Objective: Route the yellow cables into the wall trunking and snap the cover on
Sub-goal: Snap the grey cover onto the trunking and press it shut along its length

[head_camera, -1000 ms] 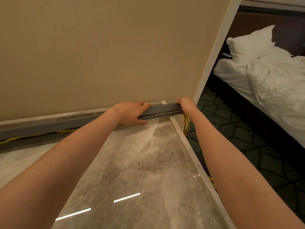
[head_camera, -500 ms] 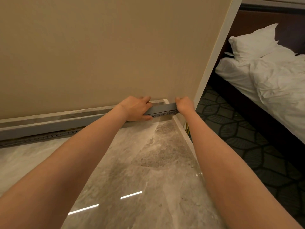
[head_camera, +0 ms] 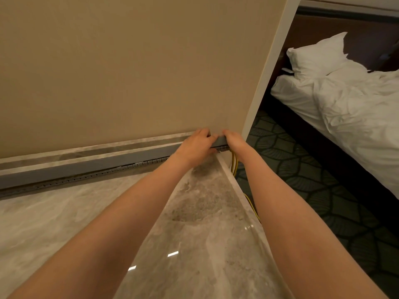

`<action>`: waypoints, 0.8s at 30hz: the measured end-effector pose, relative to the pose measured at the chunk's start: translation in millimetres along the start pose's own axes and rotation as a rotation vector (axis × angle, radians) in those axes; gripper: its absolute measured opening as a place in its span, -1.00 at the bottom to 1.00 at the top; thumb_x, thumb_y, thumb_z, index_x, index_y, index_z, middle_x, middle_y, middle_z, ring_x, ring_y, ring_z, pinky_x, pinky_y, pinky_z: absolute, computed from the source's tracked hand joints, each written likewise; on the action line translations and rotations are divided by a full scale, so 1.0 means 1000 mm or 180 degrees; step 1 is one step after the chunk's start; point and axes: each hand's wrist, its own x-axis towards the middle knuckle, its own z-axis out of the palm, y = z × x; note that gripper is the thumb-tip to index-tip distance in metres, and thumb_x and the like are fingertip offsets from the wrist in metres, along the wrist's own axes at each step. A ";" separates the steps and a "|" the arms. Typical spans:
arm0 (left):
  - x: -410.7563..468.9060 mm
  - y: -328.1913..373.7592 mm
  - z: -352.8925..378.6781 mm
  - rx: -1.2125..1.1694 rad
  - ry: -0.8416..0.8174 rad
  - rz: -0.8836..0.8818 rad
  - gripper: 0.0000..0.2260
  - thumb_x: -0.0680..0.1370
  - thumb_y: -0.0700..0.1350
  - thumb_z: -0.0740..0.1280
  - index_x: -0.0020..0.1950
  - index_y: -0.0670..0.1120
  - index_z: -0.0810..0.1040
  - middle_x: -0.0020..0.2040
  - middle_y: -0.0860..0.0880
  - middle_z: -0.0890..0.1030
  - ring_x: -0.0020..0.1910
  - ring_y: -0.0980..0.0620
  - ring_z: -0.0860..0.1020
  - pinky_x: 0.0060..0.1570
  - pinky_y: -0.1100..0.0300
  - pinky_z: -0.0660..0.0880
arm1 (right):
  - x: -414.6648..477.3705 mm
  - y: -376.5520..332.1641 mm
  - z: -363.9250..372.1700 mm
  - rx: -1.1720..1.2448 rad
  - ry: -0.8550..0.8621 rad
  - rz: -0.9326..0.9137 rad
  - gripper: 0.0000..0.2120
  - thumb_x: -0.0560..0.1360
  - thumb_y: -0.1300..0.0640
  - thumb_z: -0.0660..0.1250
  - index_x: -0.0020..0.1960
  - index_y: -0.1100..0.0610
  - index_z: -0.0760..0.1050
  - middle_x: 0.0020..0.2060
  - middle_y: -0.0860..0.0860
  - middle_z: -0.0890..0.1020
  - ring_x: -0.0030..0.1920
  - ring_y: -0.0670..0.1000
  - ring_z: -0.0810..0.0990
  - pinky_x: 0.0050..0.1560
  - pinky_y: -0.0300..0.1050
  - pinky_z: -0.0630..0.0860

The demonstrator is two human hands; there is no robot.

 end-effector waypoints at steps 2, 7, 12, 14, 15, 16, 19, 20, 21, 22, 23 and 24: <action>0.001 -0.001 -0.006 -0.0214 -0.0004 -0.0029 -0.59 0.58 -0.09 0.26 0.43 -0.11 0.36 0.17 -0.19 0.44 0.22 -0.13 0.39 0.15 0.03 0.39 | 0.001 0.002 0.002 -0.0195 0.0048 -0.0001 -0.70 0.65 0.04 -0.09 0.14 0.17 0.35 -0.14 0.14 0.44 -0.27 0.03 0.42 -0.35 -0.20 0.34; -0.001 -0.003 -0.016 -0.0483 -0.0092 -0.0134 -0.65 0.56 -0.11 0.30 0.35 -0.09 0.47 0.12 -0.19 0.45 0.14 -0.13 0.43 0.07 0.06 0.39 | 0.005 0.006 0.003 -0.0445 0.0092 -0.0020 -0.56 0.63 -0.12 -0.11 -0.10 0.18 0.37 -0.30 0.06 0.40 -0.36 -0.02 0.35 -0.37 -0.18 0.28; -0.003 -0.005 -0.016 -0.0237 -0.0242 0.0119 -0.66 0.57 -0.09 0.29 0.35 -0.05 0.48 0.05 -0.14 0.40 0.08 -0.10 0.41 -0.02 0.10 0.36 | 0.009 0.017 -0.001 0.0596 0.0313 -0.0020 -0.59 0.64 0.07 -0.03 -0.25 0.15 0.46 -0.32 0.08 0.47 -0.35 -0.01 0.38 -0.35 -0.20 0.32; -0.007 -0.005 -0.013 -0.0260 -0.0263 0.0108 -0.66 0.58 -0.08 0.26 0.36 -0.05 0.47 0.08 -0.16 0.44 0.08 -0.10 0.42 -0.03 0.14 0.34 | 0.006 0.020 -0.003 0.1012 0.0233 0.0012 -0.63 0.59 0.21 0.04 -0.33 0.15 0.44 -0.34 0.10 0.46 -0.38 0.00 0.36 -0.38 -0.21 0.29; -0.008 -0.004 -0.015 -0.0366 -0.0261 0.0064 -0.67 0.58 -0.08 0.26 0.34 -0.06 0.49 0.07 -0.16 0.46 0.07 -0.10 0.44 -0.03 0.13 0.34 | 0.005 0.022 -0.004 0.1137 0.0165 -0.0046 -0.66 0.58 0.21 0.06 -0.32 0.14 0.45 -0.31 0.09 0.47 -0.37 0.00 0.37 -0.38 -0.22 0.30; -0.007 -0.005 -0.017 -0.0466 -0.0240 0.0019 -0.70 0.58 -0.07 0.27 0.30 -0.08 0.52 0.06 -0.16 0.48 0.06 -0.11 0.46 -0.03 0.11 0.37 | 0.005 0.024 -0.006 0.1187 0.0098 -0.0130 -0.69 0.58 0.19 0.08 -0.29 0.12 0.46 -0.28 0.07 0.49 -0.34 -0.01 0.39 -0.35 -0.22 0.32; -0.001 -0.005 -0.024 -0.0619 -0.0150 -0.0255 -0.77 0.59 -0.09 0.25 0.16 -0.14 0.58 0.05 -0.18 0.57 0.04 -0.15 0.52 0.00 0.04 0.43 | 0.000 0.027 -0.012 0.1191 -0.0090 -0.0355 -0.79 0.55 0.14 0.17 -0.23 0.06 0.47 -0.25 -0.02 0.50 -0.27 -0.06 0.41 -0.24 -0.21 0.32; 0.002 -0.005 -0.025 -0.0634 -0.0156 -0.0351 -0.77 0.59 -0.09 0.23 0.14 -0.16 0.59 0.05 -0.18 0.59 0.04 -0.17 0.53 0.00 0.04 0.44 | -0.001 0.026 -0.014 0.1119 -0.0202 -0.0426 -0.84 0.54 0.16 0.20 -0.19 0.08 0.48 -0.25 -0.03 0.50 -0.24 -0.07 0.43 -0.22 -0.22 0.33; 0.004 -0.004 -0.025 -0.0637 -0.0194 -0.0417 -0.77 0.60 -0.10 0.21 0.13 -0.17 0.59 0.05 -0.19 0.60 0.04 -0.18 0.54 -0.01 0.04 0.45 | -0.003 0.025 -0.014 0.0982 -0.0327 -0.0486 -0.89 0.54 0.17 0.23 -0.14 0.09 0.49 -0.25 -0.03 0.51 -0.22 -0.09 0.45 -0.20 -0.24 0.35; 0.005 -0.004 -0.023 -0.0654 -0.0244 -0.0454 -0.76 0.62 -0.10 0.19 0.13 -0.17 0.59 0.05 -0.20 0.60 0.04 -0.19 0.54 0.00 0.03 0.45 | -0.004 0.024 -0.015 0.0794 -0.0401 -0.0511 -0.91 0.55 0.18 0.24 -0.12 0.10 0.49 -0.24 -0.03 0.52 -0.22 -0.10 0.46 -0.18 -0.25 0.36; 0.005 -0.004 -0.022 -0.0692 -0.0287 -0.0459 -0.75 0.62 -0.11 0.17 0.15 -0.18 0.58 0.05 -0.21 0.60 0.04 -0.19 0.54 0.01 0.02 0.45 | -0.005 0.023 -0.015 0.0647 -0.0393 -0.0521 -0.89 0.55 0.18 0.26 -0.15 0.10 0.50 -0.26 -0.03 0.53 -0.22 -0.10 0.47 -0.15 -0.25 0.37; 0.006 -0.003 -0.021 -0.0752 -0.0321 -0.0439 -0.74 0.63 -0.12 0.16 0.17 -0.18 0.57 0.06 -0.21 0.60 0.05 -0.19 0.54 0.03 0.02 0.45 | -0.006 0.023 -0.015 0.0600 -0.0315 -0.0526 -0.84 0.55 0.17 0.27 -0.22 0.10 0.49 -0.28 -0.01 0.52 -0.23 -0.08 0.46 -0.12 -0.22 0.37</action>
